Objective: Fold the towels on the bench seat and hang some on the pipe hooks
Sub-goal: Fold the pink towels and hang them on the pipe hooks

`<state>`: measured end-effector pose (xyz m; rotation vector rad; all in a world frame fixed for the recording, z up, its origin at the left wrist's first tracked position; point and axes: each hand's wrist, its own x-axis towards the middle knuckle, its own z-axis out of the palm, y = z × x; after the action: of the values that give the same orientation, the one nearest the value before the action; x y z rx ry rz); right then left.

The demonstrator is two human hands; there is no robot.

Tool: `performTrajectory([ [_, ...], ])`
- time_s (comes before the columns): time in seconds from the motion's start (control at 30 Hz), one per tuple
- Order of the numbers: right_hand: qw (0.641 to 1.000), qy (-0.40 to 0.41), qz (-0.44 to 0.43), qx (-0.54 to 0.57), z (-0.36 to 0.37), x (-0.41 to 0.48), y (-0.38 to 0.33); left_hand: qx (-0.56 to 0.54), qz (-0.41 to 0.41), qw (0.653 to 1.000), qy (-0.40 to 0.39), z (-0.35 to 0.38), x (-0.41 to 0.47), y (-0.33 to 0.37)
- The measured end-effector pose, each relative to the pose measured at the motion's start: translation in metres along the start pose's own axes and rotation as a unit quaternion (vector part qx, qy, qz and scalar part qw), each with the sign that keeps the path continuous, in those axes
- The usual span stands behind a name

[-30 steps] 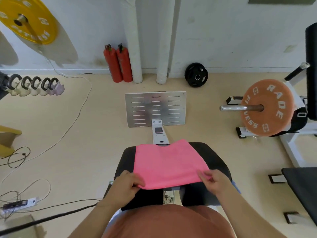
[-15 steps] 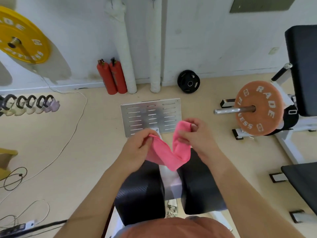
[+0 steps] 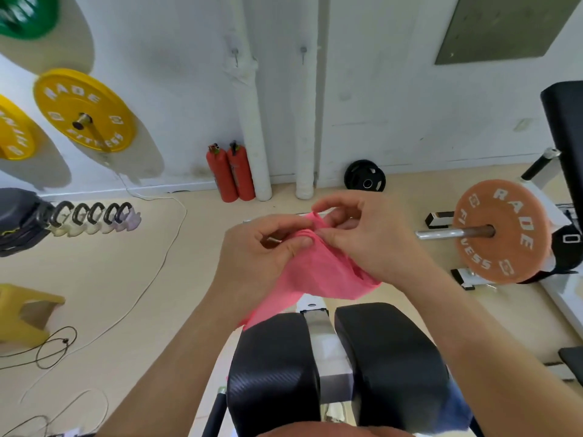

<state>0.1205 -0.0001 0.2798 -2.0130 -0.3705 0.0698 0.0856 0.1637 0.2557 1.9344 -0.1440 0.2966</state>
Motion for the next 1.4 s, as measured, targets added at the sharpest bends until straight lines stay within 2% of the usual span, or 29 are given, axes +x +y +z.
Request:
performTrajectory([
  [0.1,1.000,-0.004,-0.005,-0.001,0.000,0.002,-0.005,-0.015,0.003,1.000,0.025,-0.002,0.001,0.003],
  [0.23,0.998,-0.009,-0.048,-0.045,-0.001,0.004,-0.010,0.006,0.049,0.998,0.037,-0.009,0.006,0.002],
  [0.3,0.995,-0.024,-0.074,-0.069,-0.004,0.005,-0.015,-0.016,0.032,0.999,0.005,-0.014,0.009,0.003],
  [0.4,0.988,-0.063,-0.105,-0.090,-0.007,0.008,-0.021,-0.110,-0.021,0.992,-0.065,-0.022,0.014,0.008],
  [0.5,0.982,-0.114,-0.109,-0.102,-0.014,0.011,-0.027,-0.108,-0.002,0.994,-0.034,-0.024,0.017,0.011],
  [0.57,0.968,-0.148,-0.110,-0.172,-0.022,0.015,-0.028,-0.111,0.009,0.994,-0.013,-0.025,0.019,0.014],
  [0.67,0.925,-0.216,-0.071,-0.306,-0.037,0.024,-0.022,-0.121,0.000,0.992,0.030,-0.031,0.023,0.015],
  [0.73,0.913,-0.235,-0.042,-0.332,-0.046,0.027,-0.016,-0.120,-0.002,0.991,0.055,-0.037,0.025,0.015],
  [0.8,0.914,-0.234,-0.032,-0.329,-0.053,0.028,-0.011,-0.102,-0.010,0.992,0.075,-0.040,0.026,0.011],
  [0.93,0.941,-0.154,-0.127,-0.273,-0.056,0.026,-0.014,-0.100,-0.046,0.983,0.150,-0.041,0.028,-0.007],
  [1.0,0.954,-0.134,-0.140,-0.230,-0.052,0.027,-0.013,-0.114,-0.059,0.977,0.167,-0.039,0.028,-0.016],
  [1.07,0.954,-0.128,-0.137,-0.233,-0.044,0.033,-0.005,-0.123,-0.075,0.975,0.168,-0.037,0.028,-0.025],
  [1.13,0.937,-0.117,-0.145,-0.295,-0.037,0.040,0.006,-0.113,-0.104,0.978,0.144,-0.037,0.032,-0.035],
  [1.23,0.903,-0.120,-0.134,-0.390,-0.022,0.050,0.017,-0.034,-0.124,0.986,0.109,-0.036,0.042,-0.051],
  [1.33,0.880,-0.163,-0.103,-0.434,-0.009,0.068,0.026,0.036,-0.112,0.985,0.123,-0.033,0.057,-0.065],
  [1.4,0.874,-0.162,-0.110,-0.445,-0.002,0.079,0.031,0.062,-0.101,0.984,0.136,-0.032,0.066,-0.071],
])
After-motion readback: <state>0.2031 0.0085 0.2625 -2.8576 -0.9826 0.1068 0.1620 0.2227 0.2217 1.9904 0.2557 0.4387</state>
